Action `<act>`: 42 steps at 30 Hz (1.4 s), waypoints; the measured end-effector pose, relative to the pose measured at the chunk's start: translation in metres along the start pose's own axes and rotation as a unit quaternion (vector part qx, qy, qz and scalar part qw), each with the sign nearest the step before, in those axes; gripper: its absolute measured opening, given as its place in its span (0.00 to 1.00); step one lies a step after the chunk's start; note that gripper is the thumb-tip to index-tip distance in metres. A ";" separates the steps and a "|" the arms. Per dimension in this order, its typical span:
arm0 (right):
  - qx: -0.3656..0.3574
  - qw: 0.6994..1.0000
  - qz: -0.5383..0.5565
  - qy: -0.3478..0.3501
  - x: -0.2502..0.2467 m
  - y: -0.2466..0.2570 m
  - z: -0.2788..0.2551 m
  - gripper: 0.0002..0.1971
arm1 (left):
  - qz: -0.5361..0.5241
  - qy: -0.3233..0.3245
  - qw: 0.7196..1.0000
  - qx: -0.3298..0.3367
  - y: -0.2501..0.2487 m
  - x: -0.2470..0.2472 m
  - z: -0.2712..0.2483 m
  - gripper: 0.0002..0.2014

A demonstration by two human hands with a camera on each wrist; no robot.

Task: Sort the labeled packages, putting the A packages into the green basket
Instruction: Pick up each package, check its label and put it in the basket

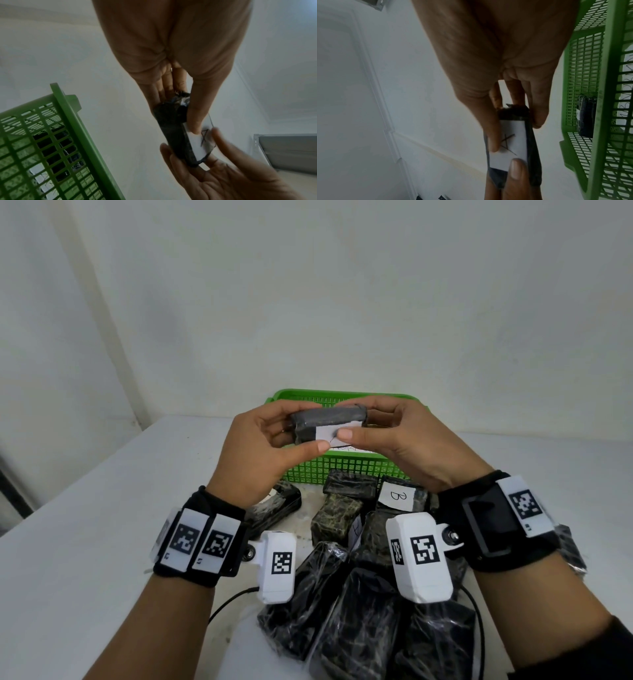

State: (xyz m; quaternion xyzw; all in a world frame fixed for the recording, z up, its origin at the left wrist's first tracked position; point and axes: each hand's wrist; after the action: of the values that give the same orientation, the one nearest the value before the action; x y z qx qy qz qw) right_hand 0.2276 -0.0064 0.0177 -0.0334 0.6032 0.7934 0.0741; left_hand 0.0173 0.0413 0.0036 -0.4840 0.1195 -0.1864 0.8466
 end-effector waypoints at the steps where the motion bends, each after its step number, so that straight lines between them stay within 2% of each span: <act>1: 0.013 1.000 0.010 0.003 -0.001 0.003 -0.001 0.31 | 0.004 -0.003 1.000 0.005 0.001 0.000 0.000 0.25; 4: 0.061 0.996 0.065 0.005 0.002 0.009 -0.002 0.31 | 0.014 0.007 1.000 0.019 0.001 -0.001 0.000 0.25; 7: 0.067 0.995 0.073 0.001 0.006 0.008 -0.003 0.21 | 0.038 0.027 0.998 0.032 0.001 0.000 0.000 0.24; 10: 0.044 0.997 0.048 -0.035 0.007 0.004 -0.003 0.09 | 0.059 0.041 0.997 0.042 0.002 0.001 0.000 0.24; 13: 0.040 0.998 0.036 -0.036 0.008 0.005 -0.003 0.09 | 0.068 0.044 0.996 0.049 0.001 0.002 0.000 0.23; 16: 0.055 0.997 0.047 -0.006 0.009 0.005 -0.002 0.24 | 0.062 0.041 0.996 0.049 0.001 0.004 -0.001 0.24; 18: 0.048 0.998 0.033 -0.012 0.011 0.002 -0.002 0.28 | 0.066 0.041 0.996 0.050 0.001 0.005 -0.002 0.24; 21: 0.042 0.999 0.028 -0.021 0.011 0.001 -0.001 0.27 | 0.062 0.038 0.996 0.049 0.001 0.005 -0.002 0.24; 26: 0.063 0.991 0.116 0.022 0.005 0.010 -0.004 0.29 | 0.017 -0.003 0.999 0.041 0.003 0.001 0.000 0.25; 32: 0.048 0.994 0.098 -0.006 0.006 0.011 -0.004 0.29 | 0.000 -0.002 1.000 0.031 0.002 0.000 0.001 0.26; 35: 0.043 0.996 0.072 -0.028 0.005 0.012 -0.004 0.19 | 0.016 0.014 0.999 0.026 0.002 0.000 0.000 0.28; 37: 0.035 0.998 0.026 -0.049 0.006 0.011 -0.005 0.16 | 0.048 0.029 0.998 0.023 0.002 0.001 0.000 0.29; 40: 0.025 0.998 0.015 -0.051 0.009 0.012 -0.005 0.23 | 0.059 0.030 0.998 0.022 0.002 0.001 -0.001 0.27; 42: 0.026 0.997 0.062 -0.029 0.009 0.017 -0.007 0.23 | 0.033 0.016 0.999 0.012 0.000 -0.002 0.000 0.25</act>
State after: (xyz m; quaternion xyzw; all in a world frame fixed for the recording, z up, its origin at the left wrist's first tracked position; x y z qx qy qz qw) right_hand 0.2158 -0.0166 0.0309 0.0289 0.6223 0.7811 0.0428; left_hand 0.0158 0.0420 0.0031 -0.4665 0.1468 -0.1674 0.8561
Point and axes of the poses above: each hand's wrist, its own z-axis towards the middle knuckle, its own x-axis out of the palm, y = z × x, and after that the axes turned 3 degrees about -z, right-handed
